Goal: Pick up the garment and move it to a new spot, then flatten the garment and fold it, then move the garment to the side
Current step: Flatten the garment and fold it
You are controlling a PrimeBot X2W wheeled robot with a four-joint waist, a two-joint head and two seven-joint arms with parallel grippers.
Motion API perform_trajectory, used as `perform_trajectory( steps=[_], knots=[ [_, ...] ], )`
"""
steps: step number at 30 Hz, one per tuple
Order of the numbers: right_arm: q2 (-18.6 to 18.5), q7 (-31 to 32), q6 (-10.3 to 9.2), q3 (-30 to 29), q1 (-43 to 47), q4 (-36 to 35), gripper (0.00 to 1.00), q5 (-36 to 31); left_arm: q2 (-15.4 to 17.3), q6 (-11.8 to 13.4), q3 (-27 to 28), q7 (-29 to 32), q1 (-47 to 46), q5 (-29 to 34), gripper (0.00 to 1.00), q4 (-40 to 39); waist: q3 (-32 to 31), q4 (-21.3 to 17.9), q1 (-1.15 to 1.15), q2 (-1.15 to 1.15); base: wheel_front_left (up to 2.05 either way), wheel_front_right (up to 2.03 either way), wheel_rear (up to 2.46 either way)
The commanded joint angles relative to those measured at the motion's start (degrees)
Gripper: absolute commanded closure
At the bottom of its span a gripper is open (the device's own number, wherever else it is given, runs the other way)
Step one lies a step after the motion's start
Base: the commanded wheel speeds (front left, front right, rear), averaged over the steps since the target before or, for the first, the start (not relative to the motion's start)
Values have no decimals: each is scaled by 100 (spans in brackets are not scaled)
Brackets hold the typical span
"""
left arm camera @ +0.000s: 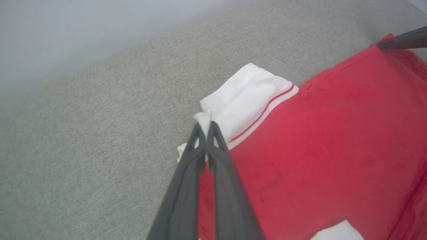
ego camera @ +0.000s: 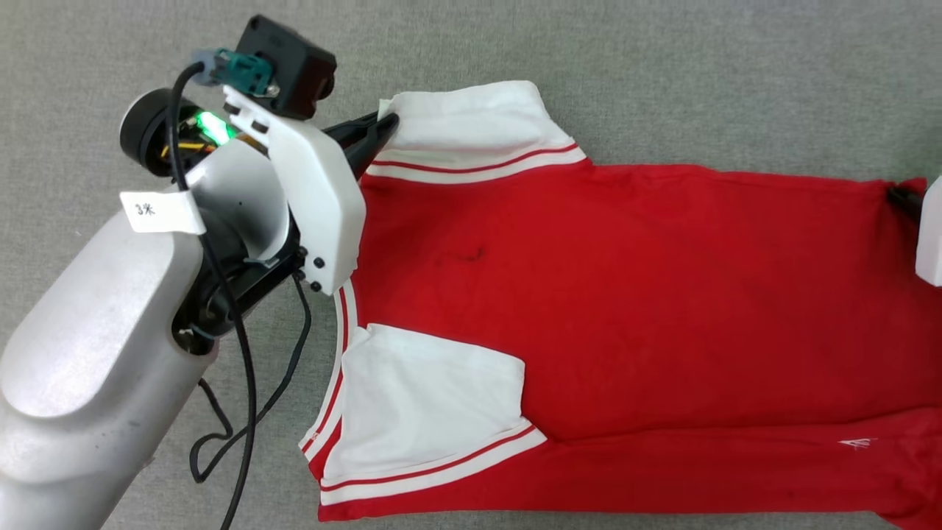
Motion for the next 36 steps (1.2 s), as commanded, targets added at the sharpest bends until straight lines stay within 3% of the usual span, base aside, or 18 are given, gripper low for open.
perform_trajectory(
  steps=[1,16,26,36],
  knots=[
    [33,-114,-3,21,150,64,100,59,18,23,45,-85,99,-26,100,20,-112,-36,0,0,0,0,0],
    [10,-1281,-4,-83,934,-4,100,655,207,286,136,-435,1101,-247,100,-58,-1174,-81,0,0,0,0,0],
    [-216,-1669,-4,-52,1876,-256,100,1153,521,573,15,-419,2169,-371,100,-537,-1788,21,0,0,0,0,0],
    [-439,-1693,-4,19,2896,-731,100,1779,634,736,-228,-557,3200,-497,100,-604,-1927,76,0,0,0,0,0]
  ],
)
